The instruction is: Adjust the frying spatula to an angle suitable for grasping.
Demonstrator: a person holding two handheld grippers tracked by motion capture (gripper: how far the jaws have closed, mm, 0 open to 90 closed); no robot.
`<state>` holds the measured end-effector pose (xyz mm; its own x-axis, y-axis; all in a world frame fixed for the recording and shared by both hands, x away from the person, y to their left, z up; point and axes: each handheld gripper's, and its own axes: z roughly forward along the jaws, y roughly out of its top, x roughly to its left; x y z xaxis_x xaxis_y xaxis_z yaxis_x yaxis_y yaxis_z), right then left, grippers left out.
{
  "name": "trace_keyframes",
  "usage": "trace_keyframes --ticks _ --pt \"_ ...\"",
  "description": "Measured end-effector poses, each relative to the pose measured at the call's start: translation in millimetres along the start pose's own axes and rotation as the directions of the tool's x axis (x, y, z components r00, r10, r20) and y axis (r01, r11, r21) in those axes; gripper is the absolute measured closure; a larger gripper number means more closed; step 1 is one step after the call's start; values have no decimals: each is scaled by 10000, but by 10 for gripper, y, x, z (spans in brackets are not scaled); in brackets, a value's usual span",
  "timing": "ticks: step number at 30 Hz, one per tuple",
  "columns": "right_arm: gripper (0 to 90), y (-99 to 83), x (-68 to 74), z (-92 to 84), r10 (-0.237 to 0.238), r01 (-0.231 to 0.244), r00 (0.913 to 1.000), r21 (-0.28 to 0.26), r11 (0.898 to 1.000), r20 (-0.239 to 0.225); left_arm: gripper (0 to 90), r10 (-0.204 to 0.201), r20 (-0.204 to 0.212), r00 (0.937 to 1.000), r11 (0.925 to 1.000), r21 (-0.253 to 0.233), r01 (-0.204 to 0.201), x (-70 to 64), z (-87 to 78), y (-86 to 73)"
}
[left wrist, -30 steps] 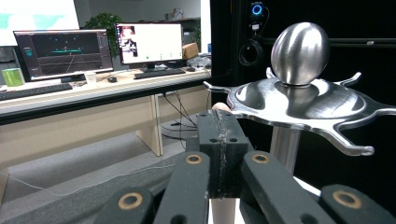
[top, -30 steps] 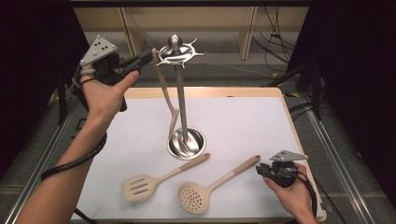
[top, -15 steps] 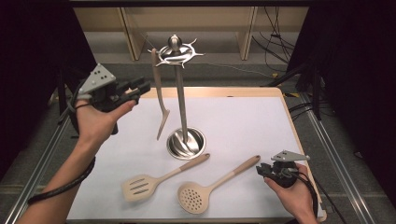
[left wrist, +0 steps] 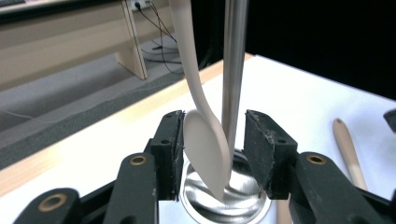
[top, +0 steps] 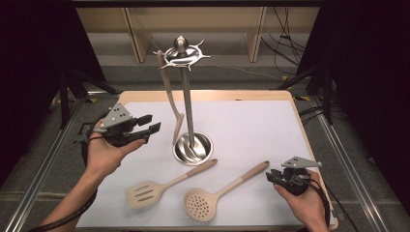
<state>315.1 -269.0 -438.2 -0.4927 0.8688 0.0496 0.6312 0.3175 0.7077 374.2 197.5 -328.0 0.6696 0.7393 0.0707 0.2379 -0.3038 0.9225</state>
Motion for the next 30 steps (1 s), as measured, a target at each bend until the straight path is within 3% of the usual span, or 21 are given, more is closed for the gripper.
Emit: trace_keyframes --ticks 1,2,4,5,6,7,9,10,13,14,15,16,19,20,21,23,24,25,26,28,30 --pt "727 7 30 -9 361 -361 9993 107 9993 -46 573 45 50 10000 9998 211 -46 -13 18 -27" --pt "727 7 30 -9 361 -361 9993 107 9993 -46 574 45 50 10000 9998 211 -46 -13 18 -27" --pt "728 8 -7 19 -337 331 9992 -245 9992 -210 589 147 221 9996 9984 540 -159 -36 52 -66" --pt "728 14 -3 4 -240 239 9996 -72 9997 -178 595 188 273 9994 9972 721 -207 -43 63 -77" --pt "728 14 -3 4 -240 239 9996 -72 9997 -178 595 429 365 9984 9910 1251 -472 -46 75 -90" --pt "729 16 8 -10 27 -26 9999 120 9999 -108 600 504 464 9976 9869 1507 -569 -55 99 -107" --pt "730 16 -3 7 -5 6 9999 69 10000 -142 620 707 637 9955 9736 2125 -828 -79 166 -151" --pt "730 16 -3 7 -5 6 9999 69 10000 -142 622 707 637 9955 9736 2125 -828 -79 166 -151" --pt "731 6 -34 12 -186 187 9995 43 9998 -241 644 870 1017 9910 9530 2813 -1126 -116 264 -224" --pt "731 6 -34 12 -186 187 9995 43 9998 -241 650 870 1017 9910 9530 2813 -1126 -116 264 -224" --pt "731 -1 -36 17 -150 149 9998 -49 9999 -163 650 955 1215 9880 9395 3171 -1298 -137 306 -254" --pt "732 9 -7 -14 235 -232 9996 183 9996 -145 652 978 1289 9868 9324 3348 -1362 -154 326 -269" --pt "733 18 7 -3 206 -201 9996 270 9994 -167 667 856 1626 9830 9086 3920 -1440 -226 395 -350" --pt "733 18 7 -3 206 -201 9996 270 9994 -167 667 824 1859 9791 8918 4248 -1557 -250 411 -379" --pt "733 18 25 -11 278 -270 9994 388 9989 -203 666 892 2117 9732 8667 4649 -1806 -255 424 -394" --pt "733 21 30 -8 322 -311 9991 403 9987 -277 667 1068 2404 9648 8459 4880 -2152 -285 466 -452" --pt "733 24 5 12 -137 141 9995 140 9998 -281 666 1121 2375 9649 8415 4937 -2192 -315 482 -496" --pt "733 23 57 -10 512 -503 9985 456 9977 -190 666 1135 2440 9631 8349 5021 -2255 -324 493 -518" --pt "733 25 34 -3 238 -231 9995 392 9990 -190 667 1061 2502 9624 8237 5200 -2260 -339 502 -540" --pt "733 16 24 11 -15 19 9999 288 9996 -161 667 1057 2637 9588 8126 5329 -2361 -376 525 -601" --pt "734 27 50 4 216 -206 9995 454 9988 -209 667 1009 2742 9563 8077 5386 -2397 -400 545 -636"
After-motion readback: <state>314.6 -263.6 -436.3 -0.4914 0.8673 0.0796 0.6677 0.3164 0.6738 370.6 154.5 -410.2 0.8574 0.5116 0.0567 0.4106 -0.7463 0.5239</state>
